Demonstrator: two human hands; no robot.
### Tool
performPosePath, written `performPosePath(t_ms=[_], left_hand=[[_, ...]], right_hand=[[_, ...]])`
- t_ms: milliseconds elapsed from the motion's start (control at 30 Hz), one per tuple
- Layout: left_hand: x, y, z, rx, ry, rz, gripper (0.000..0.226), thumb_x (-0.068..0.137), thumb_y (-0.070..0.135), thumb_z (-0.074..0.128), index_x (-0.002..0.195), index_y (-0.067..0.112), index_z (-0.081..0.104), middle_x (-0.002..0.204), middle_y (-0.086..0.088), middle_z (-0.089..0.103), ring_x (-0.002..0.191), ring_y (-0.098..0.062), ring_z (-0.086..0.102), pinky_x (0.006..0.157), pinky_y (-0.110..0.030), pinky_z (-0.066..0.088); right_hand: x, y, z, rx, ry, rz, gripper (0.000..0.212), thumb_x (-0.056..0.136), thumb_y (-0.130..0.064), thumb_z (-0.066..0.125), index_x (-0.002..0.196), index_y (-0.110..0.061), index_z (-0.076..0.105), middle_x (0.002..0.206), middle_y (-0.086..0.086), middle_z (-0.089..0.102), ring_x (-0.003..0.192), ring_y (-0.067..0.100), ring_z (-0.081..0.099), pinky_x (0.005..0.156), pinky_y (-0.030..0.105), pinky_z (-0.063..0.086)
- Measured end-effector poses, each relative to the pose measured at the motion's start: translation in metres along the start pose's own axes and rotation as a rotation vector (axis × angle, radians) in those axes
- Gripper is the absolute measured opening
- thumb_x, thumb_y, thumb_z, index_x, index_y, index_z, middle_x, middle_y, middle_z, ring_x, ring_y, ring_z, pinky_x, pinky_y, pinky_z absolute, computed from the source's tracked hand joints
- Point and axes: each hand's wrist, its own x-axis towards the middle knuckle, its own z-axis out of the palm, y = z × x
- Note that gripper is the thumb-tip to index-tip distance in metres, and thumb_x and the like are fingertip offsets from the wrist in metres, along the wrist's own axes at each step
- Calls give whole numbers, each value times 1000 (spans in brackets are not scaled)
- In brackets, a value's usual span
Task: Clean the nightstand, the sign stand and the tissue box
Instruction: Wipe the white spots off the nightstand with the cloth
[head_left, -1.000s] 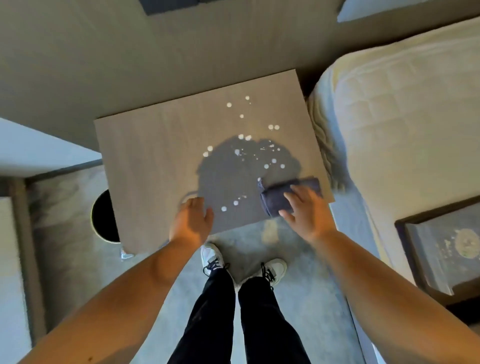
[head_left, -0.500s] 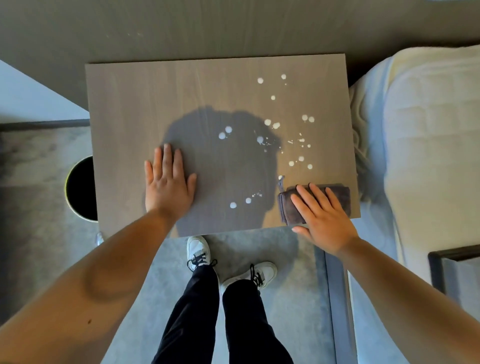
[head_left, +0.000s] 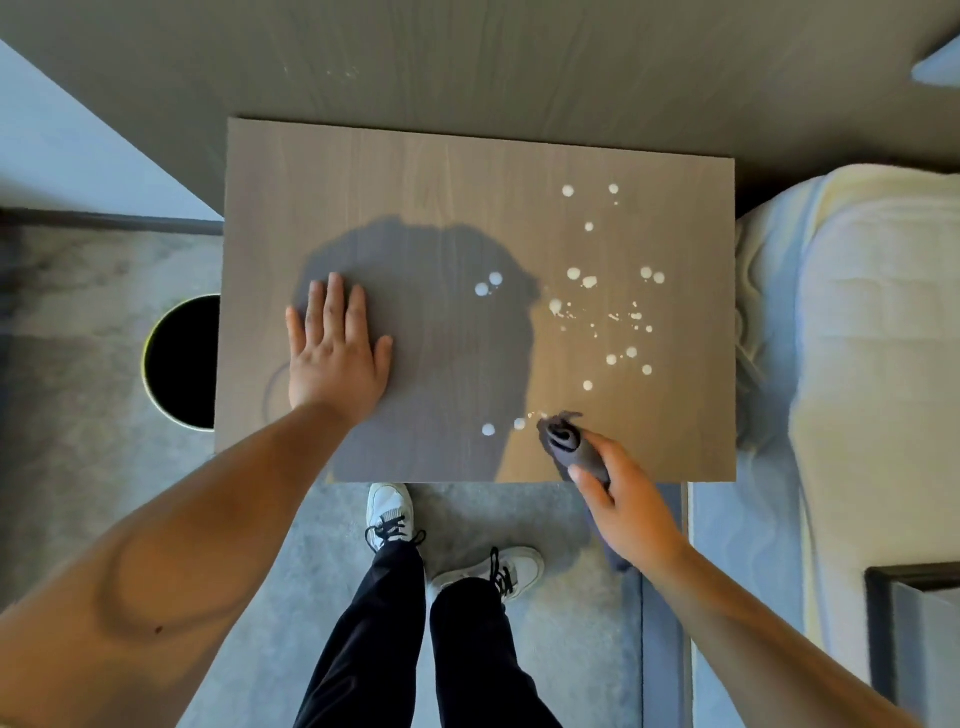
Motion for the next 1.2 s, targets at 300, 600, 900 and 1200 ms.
performPosePath(t_ms=[300,600,900,1200], left_hand=[[1,-4,9,14,12,3,68,97,48,27,151,7,19,162,-16,10,150,-32,1,120,-53,2],[2,-7,13,11,37,16,69,96,48,28,151,7,19,161,-16,13,149,-33,4,120,-52,2],[2,-5,14,27,38,11,70,94,48,31,150,7,22,161,-16,15,149,-33,7,120,-52,3],[2,-5,13,26,31,10,70,96,48,28,151,7,18,161,-16,13,150,-32,3,120,-52,2]], right_hand=[[161,-124,-39,39,157,-141,24,97,-35,50,112,-18,54,87,-6,58,82,18,58,71,31,42],[289,-153,-28,-847,210,-564,37,93,-31,52,127,-16,56,131,11,53,115,40,46,89,48,37],[299,-131,-14,-927,62,-506,54,100,-44,32,148,-19,30,160,9,19,146,34,16,116,51,15],[268,-119,-8,-872,-12,-534,53,101,-39,33,149,-18,28,161,8,17,147,30,14,118,50,12]])
